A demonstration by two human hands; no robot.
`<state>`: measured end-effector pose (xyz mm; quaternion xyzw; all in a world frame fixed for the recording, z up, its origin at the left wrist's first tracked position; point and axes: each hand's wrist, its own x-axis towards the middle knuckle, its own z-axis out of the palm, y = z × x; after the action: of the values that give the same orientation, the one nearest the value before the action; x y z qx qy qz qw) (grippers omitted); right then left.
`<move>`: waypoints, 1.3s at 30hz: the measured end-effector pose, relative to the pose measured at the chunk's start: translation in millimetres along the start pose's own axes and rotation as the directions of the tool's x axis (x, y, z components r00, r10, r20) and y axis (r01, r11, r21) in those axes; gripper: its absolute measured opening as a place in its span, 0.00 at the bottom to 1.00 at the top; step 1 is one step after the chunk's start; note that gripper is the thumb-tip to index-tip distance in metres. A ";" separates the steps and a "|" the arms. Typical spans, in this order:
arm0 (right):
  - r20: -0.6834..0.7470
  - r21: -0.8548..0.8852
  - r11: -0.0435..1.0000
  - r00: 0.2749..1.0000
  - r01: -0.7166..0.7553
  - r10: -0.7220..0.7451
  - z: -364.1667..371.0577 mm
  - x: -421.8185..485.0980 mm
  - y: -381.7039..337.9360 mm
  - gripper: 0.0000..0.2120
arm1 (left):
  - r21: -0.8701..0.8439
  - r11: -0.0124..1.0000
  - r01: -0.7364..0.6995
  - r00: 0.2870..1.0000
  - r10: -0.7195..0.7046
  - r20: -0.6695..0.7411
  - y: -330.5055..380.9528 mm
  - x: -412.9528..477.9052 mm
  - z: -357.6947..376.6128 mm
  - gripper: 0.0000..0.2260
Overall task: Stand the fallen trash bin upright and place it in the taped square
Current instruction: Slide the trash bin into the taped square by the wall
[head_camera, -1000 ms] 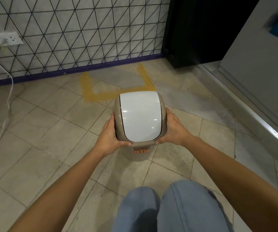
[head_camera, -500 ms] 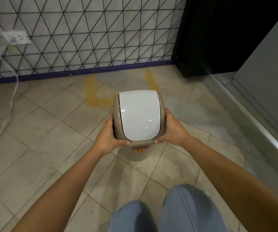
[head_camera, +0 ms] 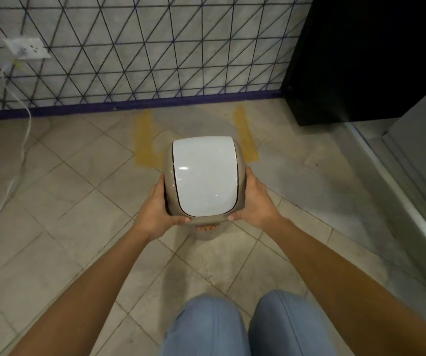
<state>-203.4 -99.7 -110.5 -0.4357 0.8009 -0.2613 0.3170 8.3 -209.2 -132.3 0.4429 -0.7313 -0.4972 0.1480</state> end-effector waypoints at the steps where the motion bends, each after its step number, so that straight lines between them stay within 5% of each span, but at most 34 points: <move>1: 0.005 -0.008 1.000 1.000 0.000 0.000 -2.2 9.6 -2.2 0.63 | -0.014 1.000 0.005 1.000 -0.005 -0.008 -0.2 7.1 -1.1 0.57; 20: -0.016 -0.020 1.000 1.000 -0.012 0.012 -11.1 88.6 -21.7 0.64 | -0.003 0.998 -0.057 0.998 0.056 -0.037 -10.5 88.9 -29.0 0.57; 28: -0.013 0.007 0.998 0.998 -0.056 0.056 -14.7 111.4 -23.2 0.64 | -0.192 0.981 0.024 0.998 -0.014 0.057 -9.7 108.4 -32.8 0.56; 39: 0.002 0.118 0.992 0.999 -0.044 0.044 -25.8 152.0 -23.2 0.50 | -0.086 0.995 0.058 0.998 -0.057 0.017 -8.3 153.8 -43.0 0.53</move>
<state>-273.8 -238.4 -119.8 -0.3985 0.7934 -0.3012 0.3477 -46.0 -358.0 -154.0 0.4533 -0.6972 -0.5356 0.1472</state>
